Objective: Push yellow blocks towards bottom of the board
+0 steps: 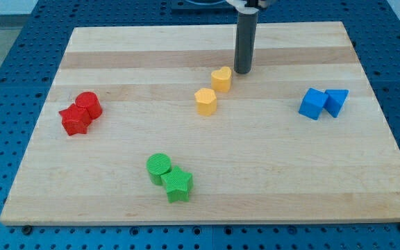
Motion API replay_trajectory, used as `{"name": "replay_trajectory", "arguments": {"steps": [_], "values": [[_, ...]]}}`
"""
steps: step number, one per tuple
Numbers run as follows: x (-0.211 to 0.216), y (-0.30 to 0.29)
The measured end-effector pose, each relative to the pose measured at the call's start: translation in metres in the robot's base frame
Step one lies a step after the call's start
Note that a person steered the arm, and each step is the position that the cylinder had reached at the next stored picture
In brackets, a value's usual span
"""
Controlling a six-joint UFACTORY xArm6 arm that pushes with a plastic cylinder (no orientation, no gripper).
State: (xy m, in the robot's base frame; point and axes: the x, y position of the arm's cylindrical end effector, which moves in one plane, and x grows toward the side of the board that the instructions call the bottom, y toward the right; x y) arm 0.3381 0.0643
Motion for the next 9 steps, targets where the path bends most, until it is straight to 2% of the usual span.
{"name": "replay_trajectory", "arguments": {"steps": [1, 2, 3, 4, 5, 7, 9], "values": [[0.022, -0.004], [0.022, -0.01], [0.02, -0.016], [0.02, 0.011], [-0.007, 0.012], [-0.006, -0.032], [0.062, -0.043]]}}
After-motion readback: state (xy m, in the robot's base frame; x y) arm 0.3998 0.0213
